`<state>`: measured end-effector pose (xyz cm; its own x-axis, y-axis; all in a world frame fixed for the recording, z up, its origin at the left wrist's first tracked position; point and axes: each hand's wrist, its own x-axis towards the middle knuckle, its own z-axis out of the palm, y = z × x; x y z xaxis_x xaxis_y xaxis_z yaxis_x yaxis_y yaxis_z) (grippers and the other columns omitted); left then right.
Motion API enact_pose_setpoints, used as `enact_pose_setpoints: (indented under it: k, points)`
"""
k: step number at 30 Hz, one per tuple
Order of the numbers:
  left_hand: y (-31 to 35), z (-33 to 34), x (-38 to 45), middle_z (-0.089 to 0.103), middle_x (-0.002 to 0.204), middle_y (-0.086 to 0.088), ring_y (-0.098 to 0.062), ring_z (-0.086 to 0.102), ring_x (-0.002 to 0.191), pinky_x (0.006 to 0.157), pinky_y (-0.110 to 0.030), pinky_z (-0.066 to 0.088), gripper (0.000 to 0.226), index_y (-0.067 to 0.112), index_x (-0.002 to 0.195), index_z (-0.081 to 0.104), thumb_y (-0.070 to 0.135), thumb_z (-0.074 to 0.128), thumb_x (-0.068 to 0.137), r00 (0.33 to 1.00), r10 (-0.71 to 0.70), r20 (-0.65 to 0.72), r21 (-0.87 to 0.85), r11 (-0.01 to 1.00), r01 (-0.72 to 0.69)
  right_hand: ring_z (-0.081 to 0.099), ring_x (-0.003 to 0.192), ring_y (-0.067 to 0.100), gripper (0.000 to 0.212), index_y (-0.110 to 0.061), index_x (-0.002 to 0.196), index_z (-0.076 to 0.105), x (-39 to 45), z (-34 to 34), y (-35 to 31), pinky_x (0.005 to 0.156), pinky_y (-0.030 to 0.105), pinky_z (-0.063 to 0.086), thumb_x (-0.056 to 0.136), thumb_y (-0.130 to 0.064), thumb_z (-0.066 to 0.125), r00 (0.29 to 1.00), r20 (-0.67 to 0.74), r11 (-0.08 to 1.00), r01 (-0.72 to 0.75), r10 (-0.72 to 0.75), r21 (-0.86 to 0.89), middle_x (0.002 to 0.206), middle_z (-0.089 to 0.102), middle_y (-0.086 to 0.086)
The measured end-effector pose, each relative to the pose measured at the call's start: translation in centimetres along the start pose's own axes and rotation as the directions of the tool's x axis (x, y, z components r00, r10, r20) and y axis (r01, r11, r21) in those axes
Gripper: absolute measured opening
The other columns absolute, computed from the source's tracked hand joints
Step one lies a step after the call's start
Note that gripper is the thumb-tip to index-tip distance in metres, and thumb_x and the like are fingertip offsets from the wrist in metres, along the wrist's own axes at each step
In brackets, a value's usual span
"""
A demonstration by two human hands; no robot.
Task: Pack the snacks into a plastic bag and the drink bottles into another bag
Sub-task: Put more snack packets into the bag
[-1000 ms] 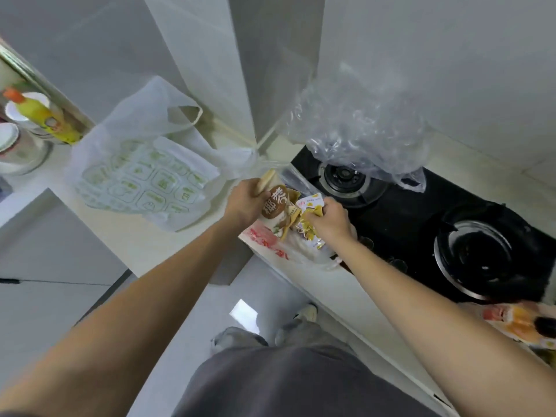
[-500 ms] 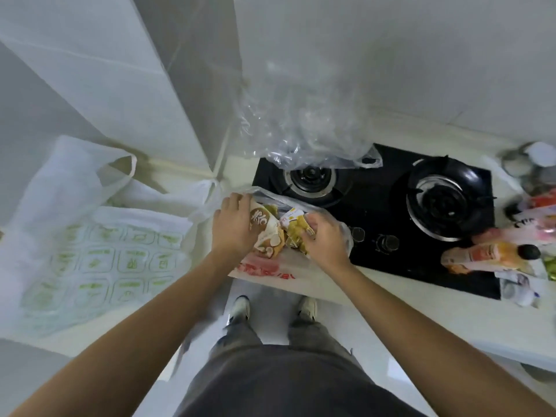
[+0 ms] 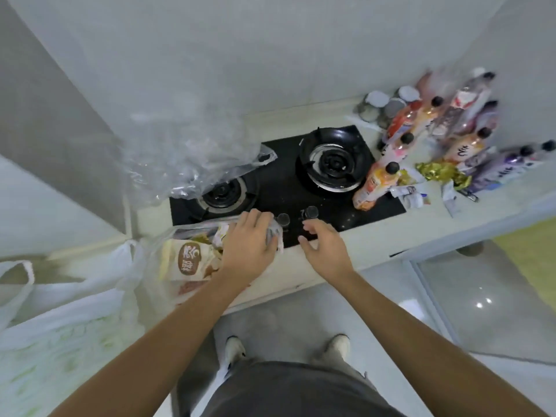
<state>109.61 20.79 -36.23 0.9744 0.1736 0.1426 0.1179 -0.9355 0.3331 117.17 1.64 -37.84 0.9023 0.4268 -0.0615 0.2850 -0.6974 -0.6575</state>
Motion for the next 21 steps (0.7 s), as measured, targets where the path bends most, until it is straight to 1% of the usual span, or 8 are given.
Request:
enact_pose_setpoints:
  k: [2,5,7,10,12,14,16,21]
  points:
    - [3.6,1.1,1.8,0.057,0.114,-0.003,-0.027,0.053,0.106,0.079,-0.043,0.051,0.039,0.016,0.124,0.058,0.039,0.055,0.093,0.998,0.066,0.012,-0.008,0.998,-0.066,0.060,0.113,0.015,0.036,-0.015,0.131,0.062,-0.6,-2.8,2.8,0.094,0.030,0.051,0.097,-0.026,0.069,0.999,-0.048,1.000,-0.025,0.026,0.007,0.119,0.068,-0.001]
    - [9.3,3.5,4.2,0.059,0.111,-0.005,-0.028,0.056,0.102,0.074,-0.043,0.050,0.039,0.015,0.124,0.059,0.037,0.063,0.092,0.991,0.128,0.028,-0.004,0.992,-0.128,0.060,0.115,0.019,0.037,-0.014,0.133,0.062,-1.2,-7.0,7.5,0.097,0.036,0.052,0.098,-0.026,0.067,0.993,-0.104,0.998,-0.056,0.057,0.012,0.120,0.068,0.002]
    - [13.2,5.3,5.6,0.060,0.112,-0.005,-0.028,0.056,0.102,0.075,-0.042,0.049,0.040,0.014,0.125,0.059,0.037,0.063,0.092,0.987,0.152,0.045,-0.005,0.988,-0.152,0.058,0.118,0.018,0.037,-0.014,0.134,0.061,-1.3,-10.0,10.8,0.098,0.035,0.050,0.099,-0.026,0.065,0.991,-0.121,0.998,-0.062,0.062,0.002,0.123,0.066,0.002]
    - [19.1,7.9,7.6,0.060,0.114,-0.005,-0.028,0.056,0.105,0.078,-0.043,0.051,0.042,0.015,0.128,0.059,0.038,0.062,0.093,0.985,0.164,0.058,-0.014,0.986,-0.163,0.054,0.123,0.019,0.039,-0.016,0.137,0.058,-0.9,-14.3,15.8,0.099,0.034,0.047,0.100,-0.028,0.063,0.992,-0.100,0.997,-0.078,0.075,-0.026,0.128,0.063,0.002]
    - [22.7,9.7,8.9,0.060,0.115,-0.005,-0.028,0.056,0.105,0.077,-0.044,0.052,0.044,0.014,0.130,0.057,0.038,0.062,0.093,0.983,0.165,0.076,-0.027,0.986,-0.163,0.053,0.124,0.021,0.041,-0.016,0.138,0.058,-0.6,-17.1,18.9,0.100,0.038,0.049,0.100,-0.029,0.064,0.993,-0.088,0.995,-0.082,0.077,-0.055,0.130,0.063,0.002]
    - [26.0,11.3,10.3,0.060,0.119,-0.007,-0.030,0.056,0.107,0.079,-0.044,0.051,0.045,0.014,0.130,0.057,0.038,0.062,0.093,0.983,0.150,0.103,-0.045,0.988,-0.146,0.054,0.121,0.024,0.040,-0.015,0.136,0.059,-0.4,-19.6,21.9,0.097,0.043,0.051,0.099,-0.029,0.065,0.993,-0.083,0.993,-0.088,0.082,-0.075,0.128,0.063,0.003]
    - [28.7,12.6,11.8,0.060,0.123,-0.008,-0.031,0.056,0.112,0.081,-0.045,0.052,0.045,0.014,0.130,0.057,0.037,0.064,0.093,0.984,0.133,0.121,-0.072,0.990,-0.125,0.054,0.120,0.026,0.040,-0.014,0.135,0.059,-0.3,-22.0,24.7,0.094,0.044,0.052,0.098,-0.029,0.065,0.991,-0.079,0.989,-0.114,0.107,-0.092,0.127,0.062,0.004]
    - [33.1,15.7,15.6,0.058,0.113,-0.008,-0.030,0.058,0.103,0.075,-0.041,0.053,0.045,0.012,0.129,0.057,0.036,0.065,0.092,0.979,0.155,0.132,-0.085,0.986,-0.145,0.051,0.126,0.025,0.043,-0.016,0.138,0.055,1.4,-26.6,30.8,0.097,0.041,0.050,0.099,-0.031,0.064,0.977,-0.074,0.969,-0.209,0.200,-0.131,0.134,0.058,0.003]
